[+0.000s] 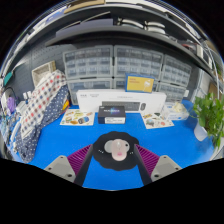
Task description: Arrange mouse
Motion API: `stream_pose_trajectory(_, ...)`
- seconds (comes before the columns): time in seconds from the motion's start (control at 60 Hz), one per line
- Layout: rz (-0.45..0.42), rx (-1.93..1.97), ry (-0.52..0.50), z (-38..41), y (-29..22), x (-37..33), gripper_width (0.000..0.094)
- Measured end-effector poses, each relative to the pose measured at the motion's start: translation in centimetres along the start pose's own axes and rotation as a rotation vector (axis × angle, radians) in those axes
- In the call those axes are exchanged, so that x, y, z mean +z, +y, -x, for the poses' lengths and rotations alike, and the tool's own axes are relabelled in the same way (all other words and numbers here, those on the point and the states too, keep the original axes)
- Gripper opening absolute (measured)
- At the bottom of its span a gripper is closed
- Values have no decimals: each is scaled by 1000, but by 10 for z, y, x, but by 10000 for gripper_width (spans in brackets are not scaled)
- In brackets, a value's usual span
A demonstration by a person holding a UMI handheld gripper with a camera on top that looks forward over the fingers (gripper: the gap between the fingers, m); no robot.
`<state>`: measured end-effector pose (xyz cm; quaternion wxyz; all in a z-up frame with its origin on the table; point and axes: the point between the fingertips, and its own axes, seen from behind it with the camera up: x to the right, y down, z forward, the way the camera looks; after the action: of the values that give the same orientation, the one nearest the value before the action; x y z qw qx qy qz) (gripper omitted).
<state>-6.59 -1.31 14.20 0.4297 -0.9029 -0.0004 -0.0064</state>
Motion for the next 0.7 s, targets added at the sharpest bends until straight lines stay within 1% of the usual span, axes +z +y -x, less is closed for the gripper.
stream_pose_trajectory(0.183, -54, -1, 20, 11, 14, -76, 829)
stream_pose_trajectory(0.3, -66, -15, 19, 19, 29, -109, 825)
stream_pose_trajectory(0.5, -50, -32, 27, 29, 55, -127, 827)
stream_pose_trajectory(0.583, -53, -18, 9, 35, 59, -135, 826)
stream_pose_trajectory(0.7, -52, -18, 10, 35, 62, -142, 827)
